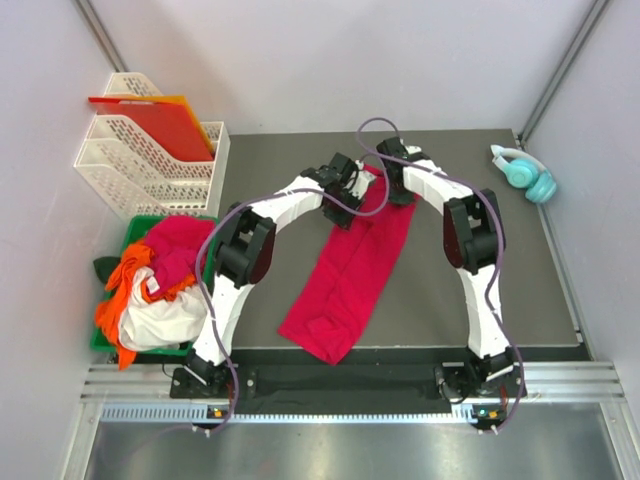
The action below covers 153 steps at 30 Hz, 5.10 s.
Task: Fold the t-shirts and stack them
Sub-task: Fold the tshirt
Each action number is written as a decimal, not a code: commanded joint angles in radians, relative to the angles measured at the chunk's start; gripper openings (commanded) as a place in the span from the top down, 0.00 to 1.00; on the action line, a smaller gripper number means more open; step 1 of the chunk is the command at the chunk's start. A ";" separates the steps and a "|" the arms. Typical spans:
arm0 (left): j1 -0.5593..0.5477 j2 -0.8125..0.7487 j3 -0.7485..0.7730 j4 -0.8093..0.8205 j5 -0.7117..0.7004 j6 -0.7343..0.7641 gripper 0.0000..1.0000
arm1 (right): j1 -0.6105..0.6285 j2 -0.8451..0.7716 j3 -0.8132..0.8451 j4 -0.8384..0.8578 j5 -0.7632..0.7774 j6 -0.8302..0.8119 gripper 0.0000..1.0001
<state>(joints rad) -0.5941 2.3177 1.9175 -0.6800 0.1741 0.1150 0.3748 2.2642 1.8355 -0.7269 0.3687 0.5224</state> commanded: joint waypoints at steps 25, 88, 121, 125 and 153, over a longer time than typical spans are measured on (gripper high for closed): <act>0.255 0.218 0.316 -0.115 -0.133 -0.130 0.65 | -0.048 0.301 0.532 -0.039 -0.304 -0.050 0.74; 0.237 -0.705 -0.821 -0.006 0.082 -0.015 0.62 | 0.961 -0.580 -0.935 0.057 0.075 0.840 0.63; 0.220 -0.676 -0.792 0.007 0.070 -0.023 0.63 | 0.980 -0.703 -1.015 -0.310 0.097 1.122 1.00; 0.220 -0.727 -0.788 0.020 0.070 -0.023 0.63 | 1.010 -0.693 -0.879 -0.393 0.249 1.101 0.74; 0.180 -0.233 -0.265 0.298 0.108 -0.225 0.68 | 0.299 -0.292 -0.338 0.254 0.219 0.067 0.95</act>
<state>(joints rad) -0.3946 2.0708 1.5551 -0.4522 0.2867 -0.0837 0.6918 1.9236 1.3983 -0.5621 0.6537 0.6567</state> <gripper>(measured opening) 0.317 0.047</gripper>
